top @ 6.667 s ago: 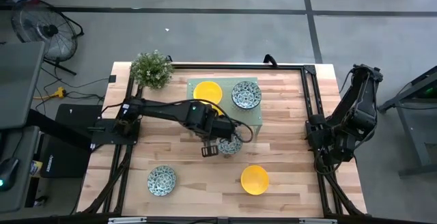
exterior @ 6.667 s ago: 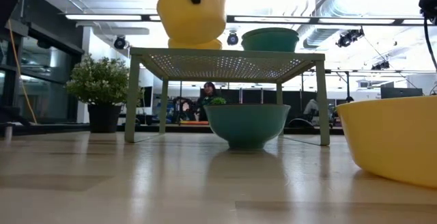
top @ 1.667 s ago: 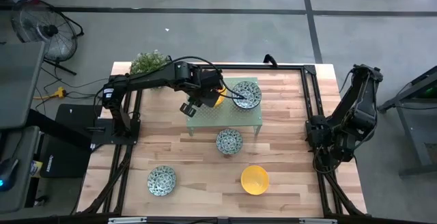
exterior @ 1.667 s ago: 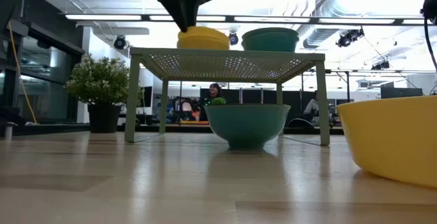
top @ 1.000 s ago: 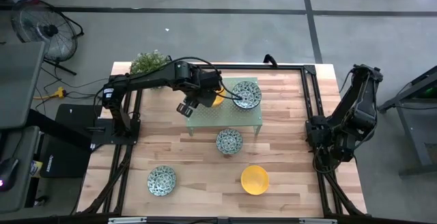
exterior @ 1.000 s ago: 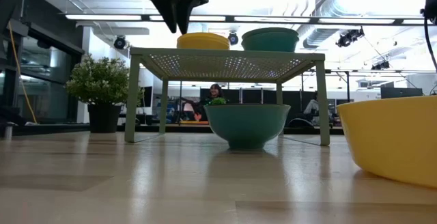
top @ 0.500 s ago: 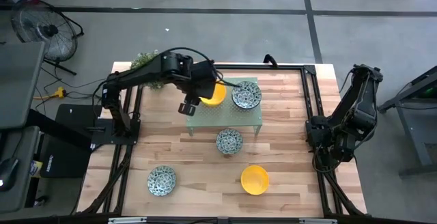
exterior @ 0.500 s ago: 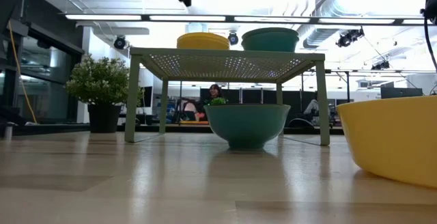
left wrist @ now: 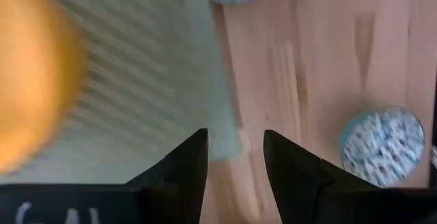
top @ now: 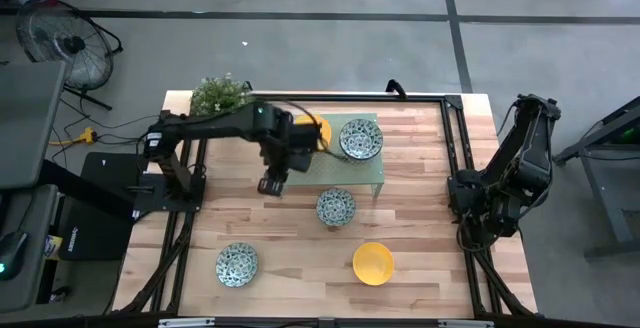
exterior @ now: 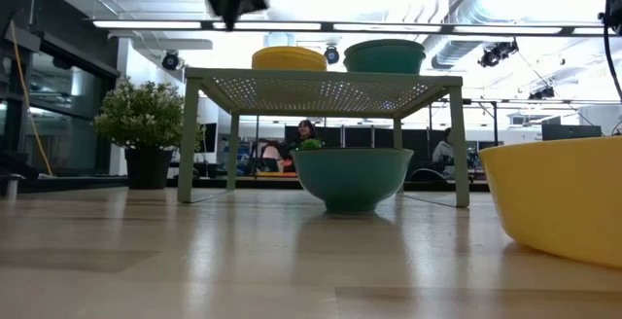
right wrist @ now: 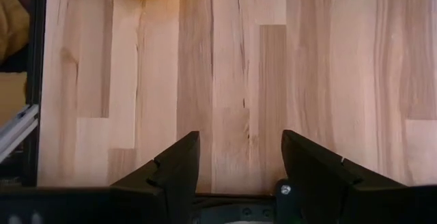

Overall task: Pick & Place Mini bowls
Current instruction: Stack the bottom left green patterned bowl on top of the green patterned bowl on the shelf

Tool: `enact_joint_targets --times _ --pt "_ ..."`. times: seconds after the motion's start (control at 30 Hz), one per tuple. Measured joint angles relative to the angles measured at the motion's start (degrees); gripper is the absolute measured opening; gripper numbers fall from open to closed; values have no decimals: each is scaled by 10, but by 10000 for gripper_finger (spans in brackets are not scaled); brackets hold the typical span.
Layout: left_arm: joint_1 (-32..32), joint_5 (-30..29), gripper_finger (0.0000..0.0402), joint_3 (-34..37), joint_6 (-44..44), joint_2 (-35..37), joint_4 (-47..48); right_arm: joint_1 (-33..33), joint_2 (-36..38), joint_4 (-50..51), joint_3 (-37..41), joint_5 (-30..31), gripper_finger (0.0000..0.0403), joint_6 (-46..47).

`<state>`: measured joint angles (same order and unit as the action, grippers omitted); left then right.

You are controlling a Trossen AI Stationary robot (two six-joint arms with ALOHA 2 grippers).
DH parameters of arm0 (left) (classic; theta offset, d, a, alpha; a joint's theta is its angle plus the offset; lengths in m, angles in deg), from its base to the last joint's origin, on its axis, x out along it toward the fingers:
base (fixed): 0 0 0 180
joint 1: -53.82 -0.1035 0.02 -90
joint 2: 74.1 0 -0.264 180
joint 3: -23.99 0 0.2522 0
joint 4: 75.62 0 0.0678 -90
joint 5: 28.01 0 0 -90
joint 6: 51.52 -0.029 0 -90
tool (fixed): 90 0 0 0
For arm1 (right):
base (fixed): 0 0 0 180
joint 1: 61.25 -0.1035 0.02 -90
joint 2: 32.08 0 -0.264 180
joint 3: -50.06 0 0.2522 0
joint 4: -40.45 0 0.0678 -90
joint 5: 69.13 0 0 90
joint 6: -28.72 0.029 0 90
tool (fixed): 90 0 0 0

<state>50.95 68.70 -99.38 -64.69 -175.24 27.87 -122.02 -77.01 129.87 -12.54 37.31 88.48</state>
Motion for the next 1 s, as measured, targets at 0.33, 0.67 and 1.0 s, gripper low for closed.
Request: enact_joint_targets --times 0.33,0.67,1.0 --pt "69 4 138 233 160 136 -86 0 0 1 0 10 195 24" --pt "253 -61 138 342 500 199 -162 0 0 0 0 16 195 12" --pt "382 -46 138 364 760 167 -203 0 0 -3 0 14 195 -1"
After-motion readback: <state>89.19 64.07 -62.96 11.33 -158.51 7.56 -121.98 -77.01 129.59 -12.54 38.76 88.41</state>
